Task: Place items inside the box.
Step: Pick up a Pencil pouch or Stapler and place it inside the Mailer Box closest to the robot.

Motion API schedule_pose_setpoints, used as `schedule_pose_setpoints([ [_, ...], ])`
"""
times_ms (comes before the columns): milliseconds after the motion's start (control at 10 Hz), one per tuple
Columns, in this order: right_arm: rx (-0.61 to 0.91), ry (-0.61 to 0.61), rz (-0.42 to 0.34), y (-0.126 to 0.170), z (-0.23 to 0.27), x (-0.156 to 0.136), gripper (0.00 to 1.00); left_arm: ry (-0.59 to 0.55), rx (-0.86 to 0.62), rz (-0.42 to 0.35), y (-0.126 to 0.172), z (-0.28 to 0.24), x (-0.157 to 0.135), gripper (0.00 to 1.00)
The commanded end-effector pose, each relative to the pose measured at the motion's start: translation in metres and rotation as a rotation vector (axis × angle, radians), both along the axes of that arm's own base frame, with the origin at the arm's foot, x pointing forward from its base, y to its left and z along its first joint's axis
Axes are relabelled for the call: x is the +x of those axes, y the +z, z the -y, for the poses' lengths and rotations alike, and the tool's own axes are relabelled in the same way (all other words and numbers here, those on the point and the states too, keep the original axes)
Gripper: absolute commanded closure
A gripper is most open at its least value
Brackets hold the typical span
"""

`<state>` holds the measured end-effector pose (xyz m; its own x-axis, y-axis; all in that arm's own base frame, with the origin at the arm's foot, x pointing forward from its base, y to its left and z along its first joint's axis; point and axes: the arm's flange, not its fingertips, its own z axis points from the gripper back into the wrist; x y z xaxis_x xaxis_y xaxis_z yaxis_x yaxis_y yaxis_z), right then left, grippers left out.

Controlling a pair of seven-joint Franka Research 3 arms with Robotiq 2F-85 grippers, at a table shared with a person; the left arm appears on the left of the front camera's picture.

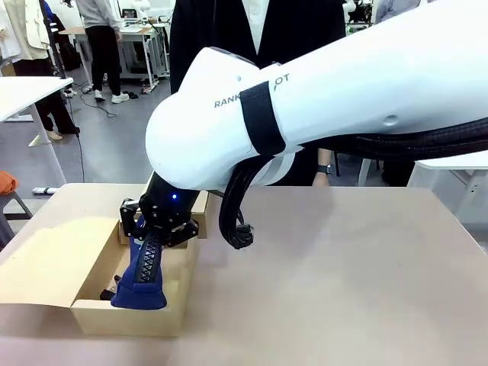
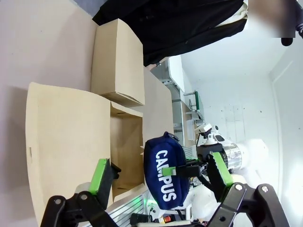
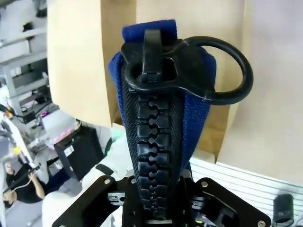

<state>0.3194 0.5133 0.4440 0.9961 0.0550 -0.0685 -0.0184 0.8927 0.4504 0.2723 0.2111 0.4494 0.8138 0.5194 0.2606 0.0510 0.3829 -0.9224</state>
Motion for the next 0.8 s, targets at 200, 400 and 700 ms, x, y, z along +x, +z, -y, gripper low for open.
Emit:
schedule_pose_setpoints([
  [200, -0.003, -0.017, 0.222, 0.008, -0.041, -0.007, 0.93, 0.0, -0.011, 0.026, 0.0, 0.002, -0.001, 0.0],
  [400, -0.019, -0.002, 0.234, -0.013, -0.066, 0.027, 0.93, 0.0, -0.011, 0.026, 0.0, 0.002, -0.001, 0.0],
  [700, -0.02, -0.005, 0.211, -0.027, -0.069, 0.032, 0.93, 0.0, -0.011, 0.026, 0.0, 0.002, -0.001, 0.0],
])
